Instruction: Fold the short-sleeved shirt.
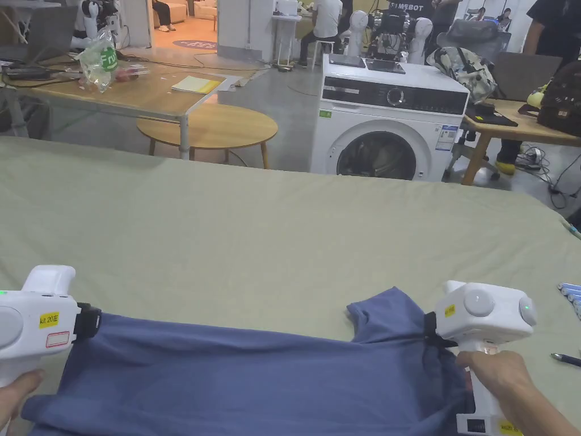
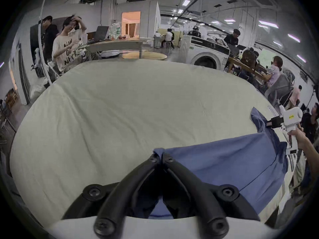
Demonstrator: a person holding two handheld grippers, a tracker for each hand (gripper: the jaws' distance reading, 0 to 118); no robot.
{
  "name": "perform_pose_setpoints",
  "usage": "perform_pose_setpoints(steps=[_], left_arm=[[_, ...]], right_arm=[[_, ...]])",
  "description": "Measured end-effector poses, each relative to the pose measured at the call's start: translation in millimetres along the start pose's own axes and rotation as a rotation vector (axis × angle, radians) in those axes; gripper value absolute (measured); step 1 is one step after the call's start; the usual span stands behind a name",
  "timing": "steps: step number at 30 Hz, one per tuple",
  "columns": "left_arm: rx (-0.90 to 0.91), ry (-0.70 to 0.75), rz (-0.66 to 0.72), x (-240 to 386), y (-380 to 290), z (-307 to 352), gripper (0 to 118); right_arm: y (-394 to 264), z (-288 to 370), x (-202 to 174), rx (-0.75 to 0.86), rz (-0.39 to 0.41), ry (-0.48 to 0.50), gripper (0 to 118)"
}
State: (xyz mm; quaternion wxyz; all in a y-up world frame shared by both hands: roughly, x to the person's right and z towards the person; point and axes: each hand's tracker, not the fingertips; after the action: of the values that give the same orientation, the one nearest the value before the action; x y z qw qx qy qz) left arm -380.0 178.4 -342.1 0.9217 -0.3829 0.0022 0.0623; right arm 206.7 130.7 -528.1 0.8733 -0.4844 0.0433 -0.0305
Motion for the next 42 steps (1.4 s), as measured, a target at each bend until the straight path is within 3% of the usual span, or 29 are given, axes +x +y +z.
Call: perform_pose_setpoints(steps=[10, 20, 30, 38, 41, 42], left_arm=[[0.054, -0.026, 0.024, -8, -10, 49, 0], [0.102, -0.075, 0.034, -16, -45, 103, 0], [-0.059, -0.070, 0.003, -24, -119, 99, 0], [-0.167, -0.022, -0.046, -22, -150, 64, 0], [-0.141, -0.011, 0.002, -21, -150, 67, 0], [-0.148, -0.019, 0.022, -21, -147, 70, 1]], right_arm=[[-49, 118, -7, 0.221, 0.070, -0.002, 0], [-128, 211, 1, 0.257, 0.109, -0.035, 0], [-217, 172, 18, 0.059, 0.133, -0.082, 0], [-232, 137, 25, 0.009, 0.106, -0.086, 0], [-228, 138, 21, 0.019, 0.121, -0.106, 3], [-227, 143, 19, 0.027, 0.128, -0.135, 11]])
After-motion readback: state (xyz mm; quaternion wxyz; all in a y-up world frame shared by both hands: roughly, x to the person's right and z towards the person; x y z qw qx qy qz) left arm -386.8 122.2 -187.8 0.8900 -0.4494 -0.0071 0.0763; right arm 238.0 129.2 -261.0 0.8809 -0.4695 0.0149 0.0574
